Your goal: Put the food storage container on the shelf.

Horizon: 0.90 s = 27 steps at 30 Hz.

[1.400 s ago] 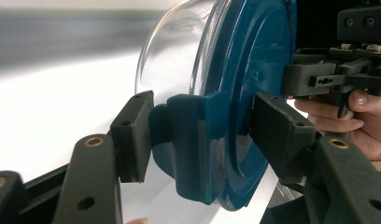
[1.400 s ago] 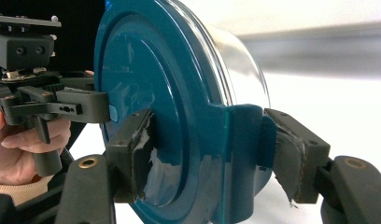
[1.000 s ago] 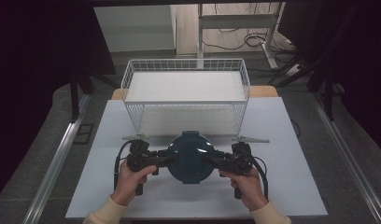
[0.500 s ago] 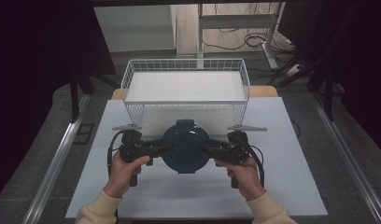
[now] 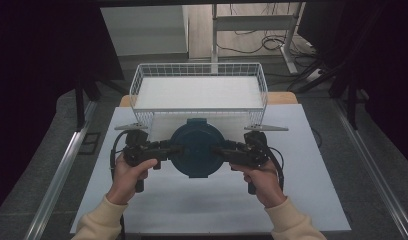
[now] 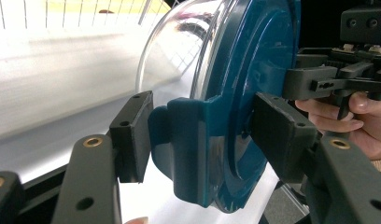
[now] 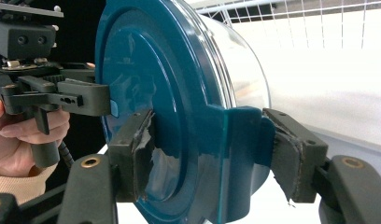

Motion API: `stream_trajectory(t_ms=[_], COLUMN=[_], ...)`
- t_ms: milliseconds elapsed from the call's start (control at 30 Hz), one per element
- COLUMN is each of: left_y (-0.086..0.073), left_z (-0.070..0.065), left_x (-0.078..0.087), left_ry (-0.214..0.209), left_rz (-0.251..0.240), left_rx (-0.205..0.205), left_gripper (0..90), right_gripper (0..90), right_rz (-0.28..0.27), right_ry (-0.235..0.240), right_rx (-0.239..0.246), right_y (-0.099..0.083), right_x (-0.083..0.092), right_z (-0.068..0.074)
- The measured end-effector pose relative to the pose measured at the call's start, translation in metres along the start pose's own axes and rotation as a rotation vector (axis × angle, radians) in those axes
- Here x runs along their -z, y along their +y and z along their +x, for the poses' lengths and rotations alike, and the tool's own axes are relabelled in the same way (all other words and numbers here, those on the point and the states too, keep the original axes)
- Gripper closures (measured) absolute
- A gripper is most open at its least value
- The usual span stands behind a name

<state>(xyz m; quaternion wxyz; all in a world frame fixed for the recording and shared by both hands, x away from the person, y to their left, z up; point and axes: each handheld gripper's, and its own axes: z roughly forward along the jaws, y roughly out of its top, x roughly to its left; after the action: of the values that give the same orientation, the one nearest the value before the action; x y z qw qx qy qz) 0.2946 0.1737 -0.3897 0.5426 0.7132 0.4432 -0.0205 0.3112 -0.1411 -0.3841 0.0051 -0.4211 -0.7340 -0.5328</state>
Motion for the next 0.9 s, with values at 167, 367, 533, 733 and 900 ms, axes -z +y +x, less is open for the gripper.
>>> stream_trajectory(t_ms=[167,367,533,733,900], left_y=[0.008,0.013,0.021,0.036,0.051], left_z=[-0.002,-0.003,-0.005,-0.004,-0.003], left_x=[0.001,0.003,0.008,0.015,0.016], left_ry=[-0.001,-0.006,-0.008,-0.007,-0.001], left_rz=[-0.005,-0.008,-0.021,-0.033,-0.039], left_rx=[-0.006,-0.011,-0.015,-0.015,-0.019], left_gripper=[40.8,40.8,40.8,40.8,40.8], right_gripper=[36.6,36.8,36.9,37.2,37.4], right_rz=[-0.006,0.0,-0.002,-0.002,-0.007], right_ry=[0.001,-0.002,-0.002,0.005,0.009], right_rx=[0.006,0.027,0.037,0.051,0.05], right_y=[0.008,0.015,0.023,0.038,0.053], right_x=[0.002,0.005,0.006,0.005,0.004], right_z=[0.0,0.003,0.007,0.011,0.011])
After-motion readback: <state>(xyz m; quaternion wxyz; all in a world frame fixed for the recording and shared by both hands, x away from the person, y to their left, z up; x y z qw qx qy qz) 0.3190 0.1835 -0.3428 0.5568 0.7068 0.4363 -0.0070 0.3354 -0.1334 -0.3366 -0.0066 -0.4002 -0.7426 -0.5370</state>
